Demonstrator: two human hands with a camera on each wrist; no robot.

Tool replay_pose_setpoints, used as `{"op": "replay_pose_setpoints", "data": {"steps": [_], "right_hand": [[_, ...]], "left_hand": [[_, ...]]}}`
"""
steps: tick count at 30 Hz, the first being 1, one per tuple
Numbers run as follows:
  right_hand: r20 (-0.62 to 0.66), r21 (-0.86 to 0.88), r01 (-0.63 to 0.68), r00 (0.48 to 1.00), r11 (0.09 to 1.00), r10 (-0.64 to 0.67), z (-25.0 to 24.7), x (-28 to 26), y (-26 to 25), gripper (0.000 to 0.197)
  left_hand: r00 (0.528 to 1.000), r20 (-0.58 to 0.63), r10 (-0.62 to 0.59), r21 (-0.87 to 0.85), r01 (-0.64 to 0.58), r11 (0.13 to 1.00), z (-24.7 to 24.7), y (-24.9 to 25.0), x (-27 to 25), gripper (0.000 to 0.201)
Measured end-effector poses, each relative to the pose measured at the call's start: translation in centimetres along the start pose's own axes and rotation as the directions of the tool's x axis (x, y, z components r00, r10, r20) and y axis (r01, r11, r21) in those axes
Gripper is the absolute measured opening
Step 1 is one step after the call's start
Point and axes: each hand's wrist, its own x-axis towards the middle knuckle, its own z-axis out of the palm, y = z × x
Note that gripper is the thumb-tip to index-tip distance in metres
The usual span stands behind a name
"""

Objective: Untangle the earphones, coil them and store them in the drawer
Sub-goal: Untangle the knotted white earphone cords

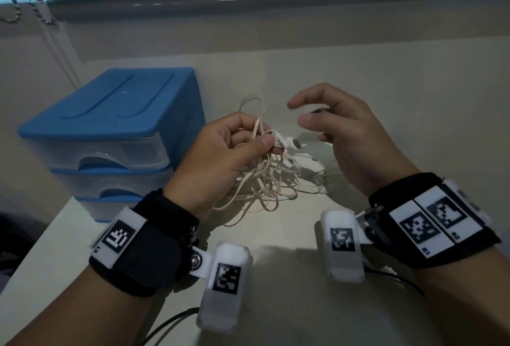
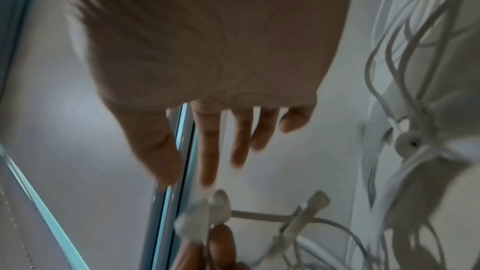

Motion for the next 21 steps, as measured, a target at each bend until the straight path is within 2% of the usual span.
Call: {"op": "replay_pose_setpoints", "data": {"steps": [2,4,6,11,17,21], "right_hand": [[0.116,0.018,0.037,0.992,0.999,-0.039,0.17,-0.26,-0.1,0.014],[0.226,-0.019,0.033,0.974,0.999,-0.027,0.39,-0.42,0.26,0.019],[0.243,-0.061,0.013,0.97,0.998,0.002,0.54,-0.47,0.49,0.018],[0.159,-0.11,-0.019,0.987,0.994,0.037,0.39,-0.22,0.45,0.006],[-0.076,-0.029,-0.08,0.994,0.996,0.078,-0.07,0.42,0.58,0.017],[-0.097,0.072,-0.093,0.99,0.993,0.1,-0.14,0.48,0.47,0.025]], "left_hand": [[1.0,0.002,0.013,0.015,-0.013,1.0,0.05,-0.02,-0.06,0.016],[1.0,0.0,0.03,0.045,-0.029,0.999,0.03,-0.1,-0.05,0.013],[0.999,-0.004,0.048,0.072,-0.048,0.996,-0.07,-0.27,-0.02,0.009],[0.997,-0.026,0.066,0.11,-0.063,0.992,-0.29,-0.47,0.18,0.003],[0.992,-0.112,0.064,0.106,-0.052,0.993,-0.3,-0.42,0.29,0.013],[0.989,-0.145,0.031,0.108,-0.015,0.994,-0.26,-0.42,0.43,0.02]]}}
